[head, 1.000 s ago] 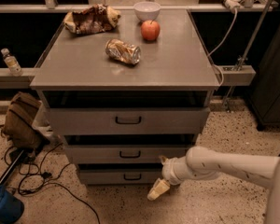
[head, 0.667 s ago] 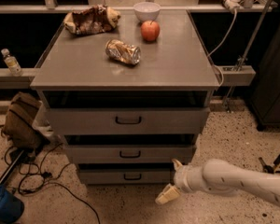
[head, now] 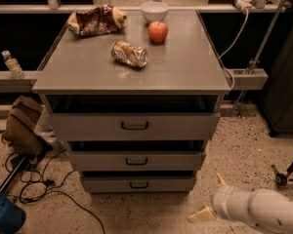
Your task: Close middle drawer
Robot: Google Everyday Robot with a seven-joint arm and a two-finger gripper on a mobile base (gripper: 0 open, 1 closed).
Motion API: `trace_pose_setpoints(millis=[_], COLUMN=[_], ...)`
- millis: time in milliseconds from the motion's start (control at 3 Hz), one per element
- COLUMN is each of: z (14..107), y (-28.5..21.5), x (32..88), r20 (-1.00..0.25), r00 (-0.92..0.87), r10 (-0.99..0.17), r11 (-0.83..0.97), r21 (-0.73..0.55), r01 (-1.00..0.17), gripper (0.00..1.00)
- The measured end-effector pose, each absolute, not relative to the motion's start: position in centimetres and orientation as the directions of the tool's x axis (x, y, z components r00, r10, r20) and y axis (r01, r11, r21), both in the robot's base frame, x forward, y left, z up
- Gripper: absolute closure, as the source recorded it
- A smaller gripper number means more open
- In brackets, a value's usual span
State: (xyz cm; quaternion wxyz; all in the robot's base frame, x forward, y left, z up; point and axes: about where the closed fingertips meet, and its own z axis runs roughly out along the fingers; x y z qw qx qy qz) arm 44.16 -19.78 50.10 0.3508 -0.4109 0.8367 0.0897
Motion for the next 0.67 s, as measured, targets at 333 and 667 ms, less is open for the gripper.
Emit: trace_pose_setpoints(millis=[333, 667], z=[57.01, 56.94], y=[-25.25, -25.22], x=[41.13, 41.12], r20=[-0.629, -0.629], r00=[-0.465, -0.466], r10=[-0.623, -0.622], r11=[0.715, 0.715], r21=[-0.216, -0.215], r01=[-0.665, -0.665], gripper=[0.0, 0.0])
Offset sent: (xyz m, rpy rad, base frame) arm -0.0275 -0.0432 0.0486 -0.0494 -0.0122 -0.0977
